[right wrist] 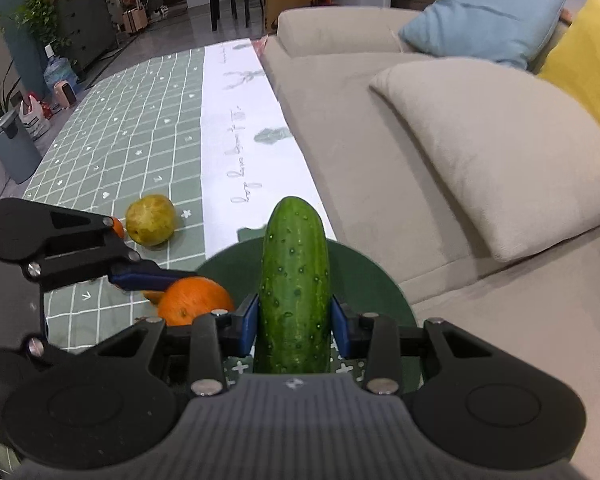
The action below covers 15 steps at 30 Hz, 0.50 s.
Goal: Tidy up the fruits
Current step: 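Carry both into the green colander and open both grippers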
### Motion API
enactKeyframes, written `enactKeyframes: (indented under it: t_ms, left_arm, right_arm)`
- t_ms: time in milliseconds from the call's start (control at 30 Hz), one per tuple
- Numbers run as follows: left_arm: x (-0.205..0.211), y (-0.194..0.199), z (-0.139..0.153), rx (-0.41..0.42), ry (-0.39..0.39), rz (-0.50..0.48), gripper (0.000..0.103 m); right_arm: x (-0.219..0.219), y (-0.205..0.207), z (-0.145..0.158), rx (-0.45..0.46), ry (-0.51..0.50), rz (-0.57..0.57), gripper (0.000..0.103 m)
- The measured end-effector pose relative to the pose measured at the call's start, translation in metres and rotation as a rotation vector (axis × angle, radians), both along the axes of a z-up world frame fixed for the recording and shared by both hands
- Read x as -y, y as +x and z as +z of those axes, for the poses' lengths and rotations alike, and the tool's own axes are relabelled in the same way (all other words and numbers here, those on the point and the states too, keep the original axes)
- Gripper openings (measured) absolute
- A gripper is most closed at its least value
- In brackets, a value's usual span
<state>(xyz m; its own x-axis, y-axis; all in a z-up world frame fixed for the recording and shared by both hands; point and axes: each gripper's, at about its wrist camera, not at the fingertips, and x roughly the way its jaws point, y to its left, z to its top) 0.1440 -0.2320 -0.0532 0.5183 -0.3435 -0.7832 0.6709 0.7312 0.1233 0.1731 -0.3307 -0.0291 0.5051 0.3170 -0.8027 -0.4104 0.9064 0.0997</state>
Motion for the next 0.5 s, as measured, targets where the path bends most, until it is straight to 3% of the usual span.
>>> enactKeyframes:
  t_ms: [500]
  left_arm:
    - [0.009, 0.020, -0.037, -0.088, 0.080, 0.005, 0.053]
  right_arm:
    - [-0.002, 0.018, -0.054, -0.095, -0.050, 0.009, 0.034]
